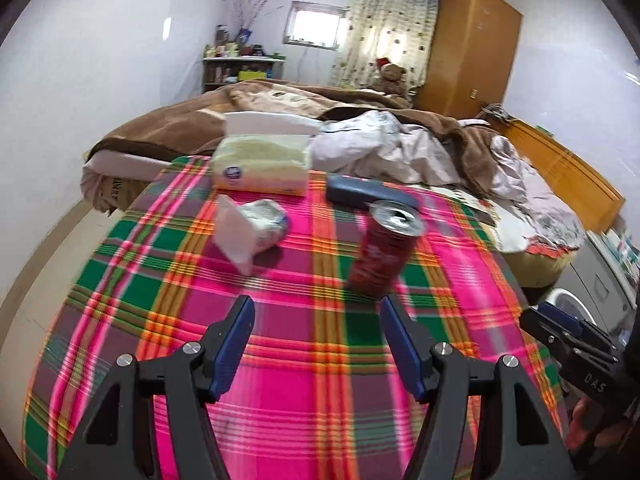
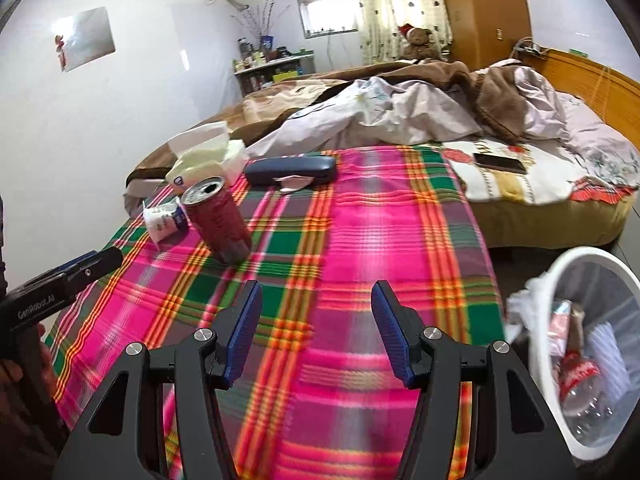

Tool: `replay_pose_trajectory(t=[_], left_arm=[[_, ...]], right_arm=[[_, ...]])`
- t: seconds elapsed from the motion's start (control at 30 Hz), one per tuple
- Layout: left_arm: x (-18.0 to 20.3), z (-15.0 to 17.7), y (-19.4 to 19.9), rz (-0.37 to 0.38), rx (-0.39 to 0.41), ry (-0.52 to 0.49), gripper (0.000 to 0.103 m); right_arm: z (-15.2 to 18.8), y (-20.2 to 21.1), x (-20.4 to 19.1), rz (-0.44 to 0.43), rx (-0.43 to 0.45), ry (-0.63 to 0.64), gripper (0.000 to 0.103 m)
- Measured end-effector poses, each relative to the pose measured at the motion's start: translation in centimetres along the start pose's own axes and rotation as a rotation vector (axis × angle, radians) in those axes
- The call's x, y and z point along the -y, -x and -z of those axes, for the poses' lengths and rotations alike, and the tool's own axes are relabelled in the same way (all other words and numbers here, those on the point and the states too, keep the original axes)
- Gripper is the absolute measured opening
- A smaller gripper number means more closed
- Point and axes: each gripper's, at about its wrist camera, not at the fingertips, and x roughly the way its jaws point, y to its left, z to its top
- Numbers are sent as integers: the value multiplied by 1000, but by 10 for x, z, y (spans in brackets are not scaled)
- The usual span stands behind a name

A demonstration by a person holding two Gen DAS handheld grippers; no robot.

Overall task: Collect trash
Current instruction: 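Grasp the red milk can with the right tool while the left tool grasps the white yogurt cup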

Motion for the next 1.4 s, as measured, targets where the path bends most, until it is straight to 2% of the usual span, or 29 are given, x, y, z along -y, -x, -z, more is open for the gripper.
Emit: replay_pose_trajectory(t=[0.13, 0.3, 0.4, 0.53, 0.83, 0.93, 1.07, 1.13, 1.4], left_arm=[[-19, -8, -6, -24, -5, -1, 67], [-36, -17, -20, -34, -23, -13, 72], [-44, -25, -31, -24, -27, -32, 72], [-54, -31, -51, 7, -64, -39, 72], [-59, -47, -78, 47, -84, -116, 72], [-57, -50, -92, 47, -116, -153, 72], [-57, -52, -105, 78, -141, -163, 72], [-59, -53, -110, 68, -149, -171, 72], [-67, -55, -113, 102, -143, -132, 72]], right_arm=[[-5, -11, -17, -40, 3, 26, 58], [-12, -30, -38, -79, -13, 52, 62], [-14, -38, -51, -97, 1, 99, 63], [-15, -57, -63, -103, -43, 142, 64], [-24, -83, -73, -108, -77, 160, 64], [-27, -88, -74, -109, -81, 164, 64], [-31, -95, -76, -106, -82, 162, 64], [-33, -97, -75, -109, -81, 148, 64], [-39, -104, -71, -99, -80, 118, 64]])
